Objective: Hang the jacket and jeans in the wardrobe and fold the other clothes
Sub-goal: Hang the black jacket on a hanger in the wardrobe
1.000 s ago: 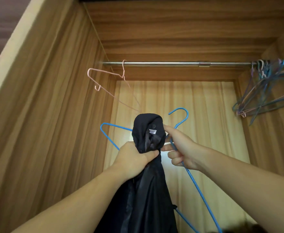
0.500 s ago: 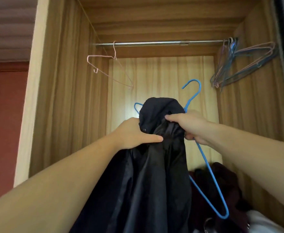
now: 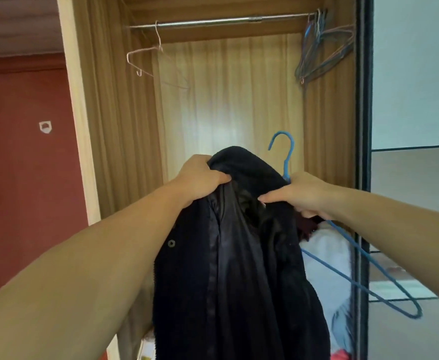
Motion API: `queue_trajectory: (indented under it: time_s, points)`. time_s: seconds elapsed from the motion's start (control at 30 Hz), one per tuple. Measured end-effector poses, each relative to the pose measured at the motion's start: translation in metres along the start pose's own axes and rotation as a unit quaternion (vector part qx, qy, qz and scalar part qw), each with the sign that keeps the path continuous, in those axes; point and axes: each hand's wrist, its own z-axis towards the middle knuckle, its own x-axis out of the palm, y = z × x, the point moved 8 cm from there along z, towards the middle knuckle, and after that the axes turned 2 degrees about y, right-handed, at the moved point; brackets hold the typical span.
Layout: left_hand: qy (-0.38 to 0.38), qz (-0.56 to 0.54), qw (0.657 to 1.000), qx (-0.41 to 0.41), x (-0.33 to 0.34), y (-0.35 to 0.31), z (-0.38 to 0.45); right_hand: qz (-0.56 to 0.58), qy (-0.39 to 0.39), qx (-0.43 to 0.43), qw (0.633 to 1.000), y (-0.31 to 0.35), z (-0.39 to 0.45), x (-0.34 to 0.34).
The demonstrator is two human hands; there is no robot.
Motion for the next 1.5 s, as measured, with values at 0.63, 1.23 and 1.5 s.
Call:
queue_trajectory:
  time_s: [0.63, 1.23, 1.5]
  points:
    - [0.137, 0.028, 0.985, -0.098, 0.052, 0.117, -0.151, 0.026, -0.094, -0.015, 0.995, -0.002, -0.072, 0.050]
    - [0.059, -0.077, 0.979, -0.177, 0.117, 0.009, -0.154, 0.164, -0.103, 0.001, 0.981, -0.117, -0.148, -0.026]
    - [0.041, -0.037, 0.988, -0.144, 0.127, -0.014, -0.141, 0.287, -0.123, 0.004, 0.950, -0.118, -0.165, -0.057]
